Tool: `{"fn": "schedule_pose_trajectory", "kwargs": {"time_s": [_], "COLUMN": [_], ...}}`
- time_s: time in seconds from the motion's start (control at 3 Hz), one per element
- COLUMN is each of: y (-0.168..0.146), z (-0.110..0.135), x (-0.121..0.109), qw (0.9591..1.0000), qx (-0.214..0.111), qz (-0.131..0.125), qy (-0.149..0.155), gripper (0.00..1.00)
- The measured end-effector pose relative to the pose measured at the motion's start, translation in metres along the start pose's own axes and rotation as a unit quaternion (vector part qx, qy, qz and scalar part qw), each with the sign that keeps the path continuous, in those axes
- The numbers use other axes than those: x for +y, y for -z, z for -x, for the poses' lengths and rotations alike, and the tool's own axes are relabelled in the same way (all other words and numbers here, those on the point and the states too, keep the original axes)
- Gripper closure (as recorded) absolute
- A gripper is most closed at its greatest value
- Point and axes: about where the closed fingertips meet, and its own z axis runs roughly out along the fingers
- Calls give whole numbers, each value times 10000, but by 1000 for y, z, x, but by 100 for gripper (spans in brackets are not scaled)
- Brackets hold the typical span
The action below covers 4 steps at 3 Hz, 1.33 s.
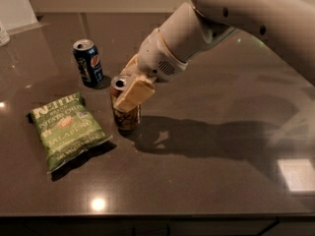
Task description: Move orange can near green jalapeno chip bag
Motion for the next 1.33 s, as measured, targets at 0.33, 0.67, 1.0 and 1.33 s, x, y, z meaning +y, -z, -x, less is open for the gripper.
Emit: {"fn": "schedule_pose_trajectory", "kwargs": {"time_s": [0.33, 0.67, 1.0, 1.33], "y": [-6, -8, -8, -8], "z": [0, -3, -2, -2], "x": [3, 4, 5, 5], "qw": [10000, 10000, 9999, 9999], "qx": [51, 35, 41, 41], "qz": [-24, -43, -41, -41], "qy": [56, 70, 86, 87], "gripper": [36, 12, 0, 0]}}
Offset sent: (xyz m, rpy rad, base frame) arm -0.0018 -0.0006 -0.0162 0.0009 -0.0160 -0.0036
